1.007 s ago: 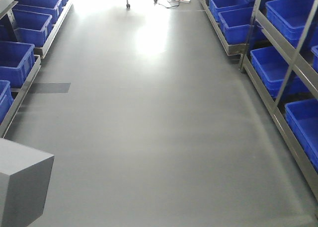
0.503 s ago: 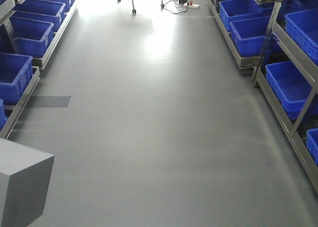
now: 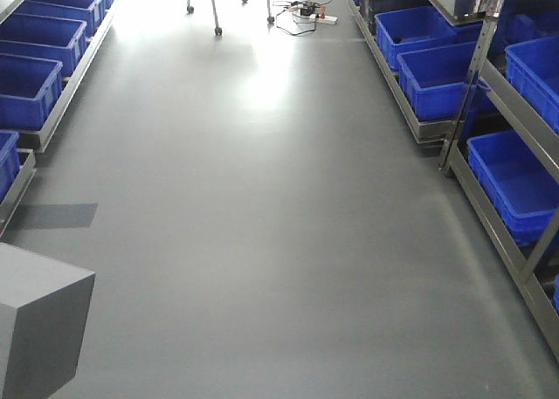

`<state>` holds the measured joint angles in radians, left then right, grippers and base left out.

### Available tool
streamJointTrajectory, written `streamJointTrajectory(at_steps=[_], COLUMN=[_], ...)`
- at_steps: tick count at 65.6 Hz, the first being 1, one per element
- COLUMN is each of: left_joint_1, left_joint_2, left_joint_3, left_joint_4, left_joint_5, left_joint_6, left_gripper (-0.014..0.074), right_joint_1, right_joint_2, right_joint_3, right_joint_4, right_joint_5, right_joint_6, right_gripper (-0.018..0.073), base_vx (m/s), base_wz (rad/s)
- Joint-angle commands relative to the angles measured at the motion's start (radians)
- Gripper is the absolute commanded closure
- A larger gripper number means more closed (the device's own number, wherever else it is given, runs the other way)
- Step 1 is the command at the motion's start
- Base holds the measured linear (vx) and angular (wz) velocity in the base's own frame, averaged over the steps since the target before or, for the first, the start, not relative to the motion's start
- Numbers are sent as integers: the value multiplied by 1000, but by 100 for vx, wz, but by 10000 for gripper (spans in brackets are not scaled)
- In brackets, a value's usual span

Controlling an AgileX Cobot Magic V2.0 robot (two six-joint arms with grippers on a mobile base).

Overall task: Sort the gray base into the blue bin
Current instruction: 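Drive down the aisle between blue bin shelves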

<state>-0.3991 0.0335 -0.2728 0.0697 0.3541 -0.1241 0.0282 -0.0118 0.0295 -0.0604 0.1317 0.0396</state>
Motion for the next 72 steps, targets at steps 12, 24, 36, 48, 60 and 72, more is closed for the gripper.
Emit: streamJointTrajectory(at_steps=[12,24,36,48,60,72], left_joint_1=[-3,-3,-3,-3,-3,-3], left_joint_2=[9,9,9,9,9,9], left_joint_3=[-28,-28,-28,-28,-28,-28], left_joint_4=[-4,-4,-4,-4,-4,-4], left_joint_5=[-104,-105,-105,-105,-105,-105], left_joint_6=[-11,-11,-11,-11,-11,-11], left_gripper=[602,602,602,602,602,602], right_joint_1=[-3,-3,-3,-3,-3,-3], right_joint_2=[-11,-11,-11,-11,-11,-11], right_joint_3=[15,15,15,15,15,15], right_joint_4=[-6,-6,-6,-6,-6,-6], right_joint_5=[-74,-74,-74,-74,-74,-74], right_joint_6=[-6,-6,-6,-6,-6,-6], right_gripper=[568,568,568,568,568,568], base_vx=[45,47,46,45,45,43], base_wz=[-4,4,5,3,2,1])
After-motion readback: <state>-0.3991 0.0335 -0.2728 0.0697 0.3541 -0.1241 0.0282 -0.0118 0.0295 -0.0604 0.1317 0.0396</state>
